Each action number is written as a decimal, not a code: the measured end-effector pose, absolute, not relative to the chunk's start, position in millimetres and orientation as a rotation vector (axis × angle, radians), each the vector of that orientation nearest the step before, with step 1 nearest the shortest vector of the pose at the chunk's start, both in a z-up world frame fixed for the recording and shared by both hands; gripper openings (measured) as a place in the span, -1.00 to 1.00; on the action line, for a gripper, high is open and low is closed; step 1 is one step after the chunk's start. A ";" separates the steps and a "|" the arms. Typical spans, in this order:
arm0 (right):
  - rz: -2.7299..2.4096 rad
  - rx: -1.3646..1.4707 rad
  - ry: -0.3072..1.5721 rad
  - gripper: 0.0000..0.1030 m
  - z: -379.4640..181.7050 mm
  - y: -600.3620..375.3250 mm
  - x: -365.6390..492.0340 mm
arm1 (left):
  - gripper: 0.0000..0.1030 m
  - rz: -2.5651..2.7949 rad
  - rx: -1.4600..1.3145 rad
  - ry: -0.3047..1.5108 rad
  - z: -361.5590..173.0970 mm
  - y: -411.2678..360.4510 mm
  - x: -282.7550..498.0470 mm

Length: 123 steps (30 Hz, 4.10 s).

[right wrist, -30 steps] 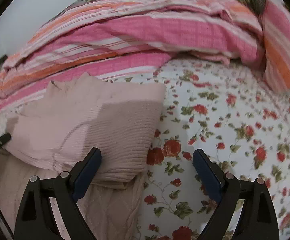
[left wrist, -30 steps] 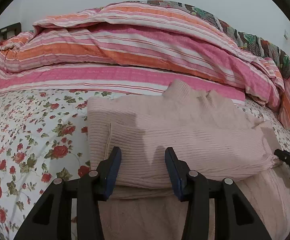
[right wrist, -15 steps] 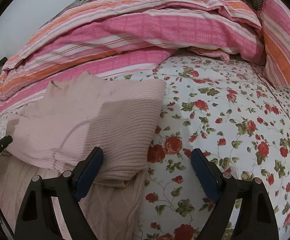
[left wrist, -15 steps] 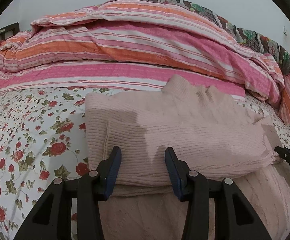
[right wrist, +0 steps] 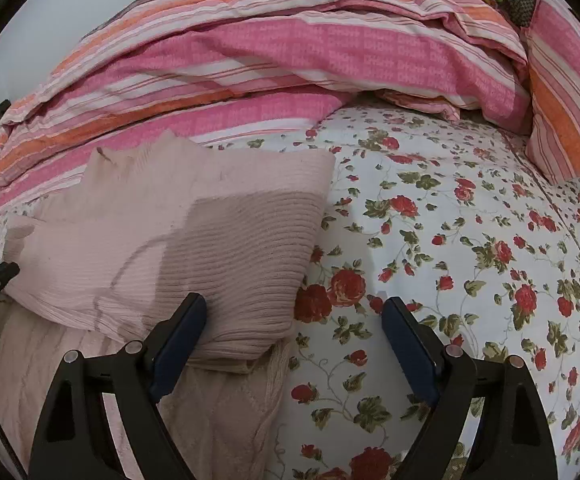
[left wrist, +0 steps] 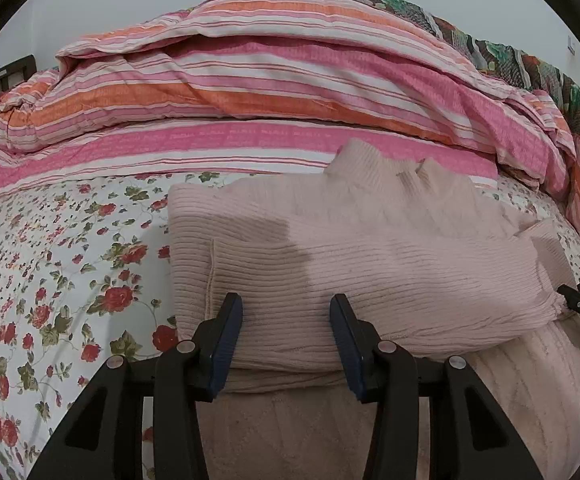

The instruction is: Fold small clothes

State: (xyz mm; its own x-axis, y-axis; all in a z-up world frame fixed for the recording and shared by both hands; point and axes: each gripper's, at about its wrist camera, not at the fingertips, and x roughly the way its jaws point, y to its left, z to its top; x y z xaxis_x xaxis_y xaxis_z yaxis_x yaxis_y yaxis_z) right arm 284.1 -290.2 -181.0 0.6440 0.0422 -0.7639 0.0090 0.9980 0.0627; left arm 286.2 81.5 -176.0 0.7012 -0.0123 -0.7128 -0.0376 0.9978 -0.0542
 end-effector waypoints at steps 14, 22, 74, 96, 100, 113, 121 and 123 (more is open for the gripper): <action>0.016 0.056 0.866 0.72 -181.5 -290.0 282.7 | -0.07 0.009 -0.048 0.793 -176.0 80.9 285.1; 0.016 0.055 0.865 0.72 -181.3 -289.7 282.5 | -0.06 0.007 -0.043 0.793 -176.1 79.9 285.0; 0.042 -0.024 0.857 0.68 -169.3 -283.3 202.3 | 0.14 -0.159 -0.142 0.762 -169.2 92.9 249.3; 0.303 0.152 0.872 -0.25 -184.3 -275.8 63.8 | 0.16 -0.254 -0.286 0.798 -180.8 124.5 105.8; 0.307 0.161 0.891 -0.25 -187.3 -279.9 46.0 | 0.12 -0.282 -0.268 0.804 -188.9 118.1 68.5; 0.330 0.151 0.914 -0.25 -207.4 -277.0 12.4 | -0.19 -0.327 -0.389 0.875 -216.9 118.1 20.6; 0.373 0.215 0.909 -0.35 -208.8 -271.9 3.9 | -0.49 -0.373 -0.476 0.876 -224.8 118.1 10.7; 0.366 0.199 0.906 -0.48 -208.8 -267.5 2.7 | -0.67 -0.365 -0.479 0.880 -226.6 116.6 9.7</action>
